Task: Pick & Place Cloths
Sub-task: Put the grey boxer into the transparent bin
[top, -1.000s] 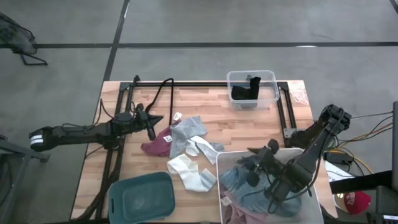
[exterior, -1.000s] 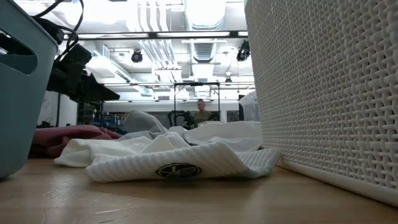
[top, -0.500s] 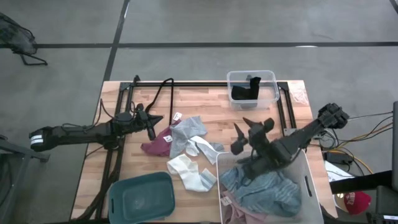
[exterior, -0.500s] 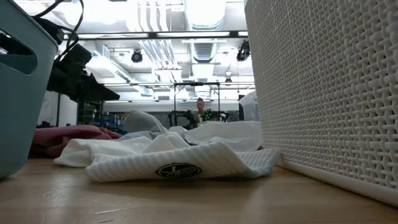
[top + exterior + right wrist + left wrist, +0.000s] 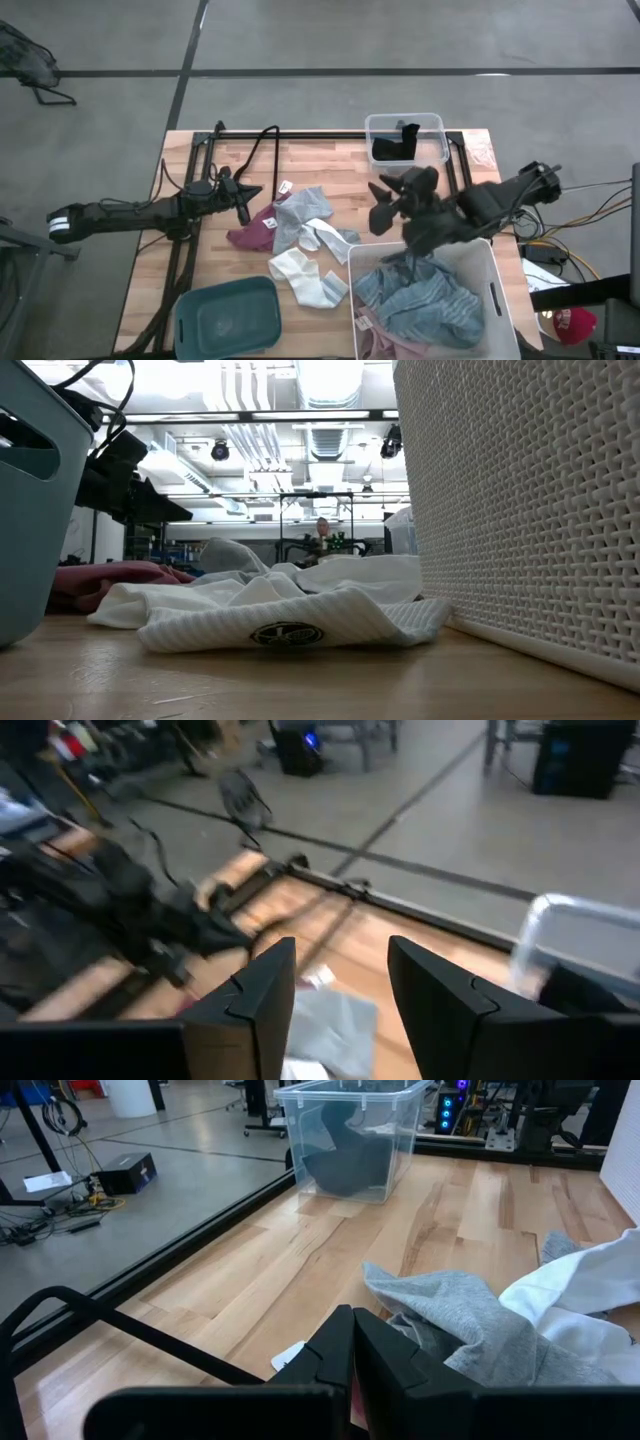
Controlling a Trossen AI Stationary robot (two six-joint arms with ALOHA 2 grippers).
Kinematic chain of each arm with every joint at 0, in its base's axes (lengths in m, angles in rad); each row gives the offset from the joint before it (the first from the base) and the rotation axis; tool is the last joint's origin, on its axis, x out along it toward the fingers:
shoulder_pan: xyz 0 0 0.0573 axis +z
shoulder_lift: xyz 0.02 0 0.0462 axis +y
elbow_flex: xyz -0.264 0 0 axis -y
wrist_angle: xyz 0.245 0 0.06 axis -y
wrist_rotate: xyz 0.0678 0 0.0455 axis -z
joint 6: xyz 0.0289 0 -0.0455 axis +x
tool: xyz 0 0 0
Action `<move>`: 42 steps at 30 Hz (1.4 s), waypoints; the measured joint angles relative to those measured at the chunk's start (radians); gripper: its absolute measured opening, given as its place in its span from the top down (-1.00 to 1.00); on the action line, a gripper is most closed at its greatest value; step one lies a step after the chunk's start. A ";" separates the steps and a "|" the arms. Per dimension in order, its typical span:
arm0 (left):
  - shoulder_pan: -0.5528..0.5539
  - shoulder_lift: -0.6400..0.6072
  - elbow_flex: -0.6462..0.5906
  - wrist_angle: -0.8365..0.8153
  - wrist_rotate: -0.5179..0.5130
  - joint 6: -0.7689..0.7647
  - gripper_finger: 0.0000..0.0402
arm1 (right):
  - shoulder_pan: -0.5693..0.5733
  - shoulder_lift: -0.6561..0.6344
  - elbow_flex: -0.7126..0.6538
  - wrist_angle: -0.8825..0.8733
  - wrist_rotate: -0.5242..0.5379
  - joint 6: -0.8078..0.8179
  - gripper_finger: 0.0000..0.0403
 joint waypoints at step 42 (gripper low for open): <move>0.002 0.005 0.001 0.390 -0.223 -0.947 0.93 | -0.422 -0.015 -0.051 0.416 -0.714 -0.453 0.82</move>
